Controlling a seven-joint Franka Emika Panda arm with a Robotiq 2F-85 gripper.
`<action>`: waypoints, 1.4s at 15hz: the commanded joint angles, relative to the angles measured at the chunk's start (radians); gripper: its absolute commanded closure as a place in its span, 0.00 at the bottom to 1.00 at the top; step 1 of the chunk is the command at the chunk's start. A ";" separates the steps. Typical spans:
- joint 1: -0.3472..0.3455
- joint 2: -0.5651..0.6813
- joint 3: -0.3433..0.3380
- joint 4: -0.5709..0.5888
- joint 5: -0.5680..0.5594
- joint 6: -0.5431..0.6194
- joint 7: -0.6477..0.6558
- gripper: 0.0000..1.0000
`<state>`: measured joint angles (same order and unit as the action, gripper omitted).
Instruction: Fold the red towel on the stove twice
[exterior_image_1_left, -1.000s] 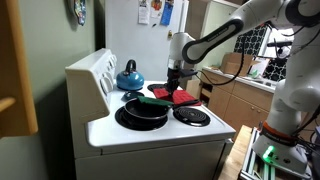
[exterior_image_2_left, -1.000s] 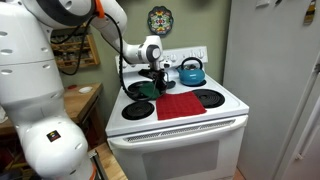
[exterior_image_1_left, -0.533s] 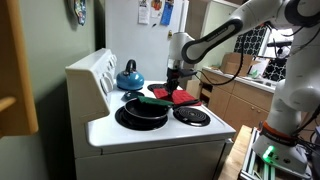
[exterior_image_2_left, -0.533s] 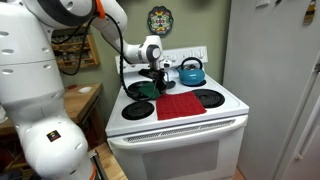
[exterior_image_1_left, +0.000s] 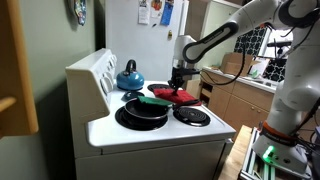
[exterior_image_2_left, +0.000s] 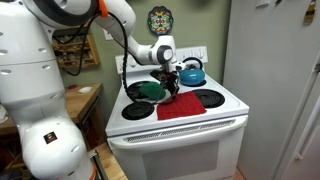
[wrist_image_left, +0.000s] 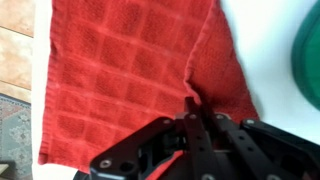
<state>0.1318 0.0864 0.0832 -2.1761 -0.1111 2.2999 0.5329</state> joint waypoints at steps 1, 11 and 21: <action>-0.023 -0.015 -0.040 -0.028 -0.049 0.025 0.116 0.98; -0.057 0.000 -0.067 -0.002 -0.012 0.015 0.115 0.98; -0.130 0.016 -0.118 -0.010 0.025 0.097 0.022 0.98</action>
<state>0.0136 0.0923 -0.0288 -2.1740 -0.1231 2.3308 0.6225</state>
